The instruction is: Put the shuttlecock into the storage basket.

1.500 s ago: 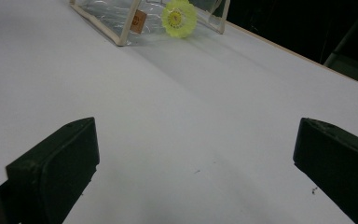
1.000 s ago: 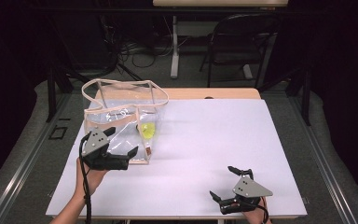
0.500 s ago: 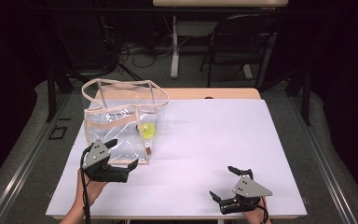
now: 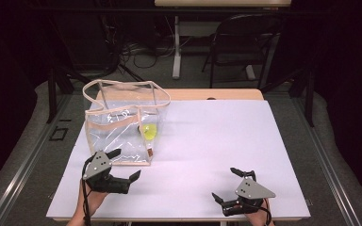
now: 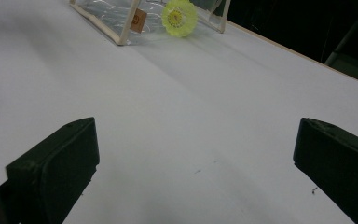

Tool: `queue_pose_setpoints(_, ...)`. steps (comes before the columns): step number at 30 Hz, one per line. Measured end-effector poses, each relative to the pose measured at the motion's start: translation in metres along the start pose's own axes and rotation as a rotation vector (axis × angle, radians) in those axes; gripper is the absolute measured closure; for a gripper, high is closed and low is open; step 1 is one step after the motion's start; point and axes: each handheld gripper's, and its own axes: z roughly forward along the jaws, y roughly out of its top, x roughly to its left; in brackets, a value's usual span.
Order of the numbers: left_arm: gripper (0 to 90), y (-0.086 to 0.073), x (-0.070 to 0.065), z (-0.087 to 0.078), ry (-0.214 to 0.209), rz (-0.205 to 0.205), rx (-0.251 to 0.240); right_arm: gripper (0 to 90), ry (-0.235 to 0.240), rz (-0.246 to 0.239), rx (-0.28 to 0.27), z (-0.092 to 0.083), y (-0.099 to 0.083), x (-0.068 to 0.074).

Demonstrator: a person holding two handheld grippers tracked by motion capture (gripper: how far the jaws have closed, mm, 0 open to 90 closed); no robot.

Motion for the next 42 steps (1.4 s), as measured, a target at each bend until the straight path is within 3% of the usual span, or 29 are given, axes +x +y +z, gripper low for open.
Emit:
queue_pose_setpoints(11, 0.0, -0.02, -0.004, 0.002, -0.035, 0.013, -0.013, 0.0, 0.001, -0.001, 0.002, 0.0, 0.0, 0.0)
queue_pose_setpoints(28, 0.0, -0.048, -0.009, 0.006, -0.036, 0.006, -0.011, 0.0, 0.003, 0.001, 0.004, 0.001, 0.0, 0.0)
queue_pose_setpoints(34, 0.0, -0.051, -0.014, 0.009, -0.022, 0.044, 0.005, 0.0, 0.004, -0.002, 0.002, 0.001, 0.0, 0.001)
queue_pose_setpoints(42, 0.0, -0.055, -0.015, 0.014, -0.04, 0.036, 0.014, 0.0, 0.004, 0.001, 0.002, 0.0, 0.0, 0.001)
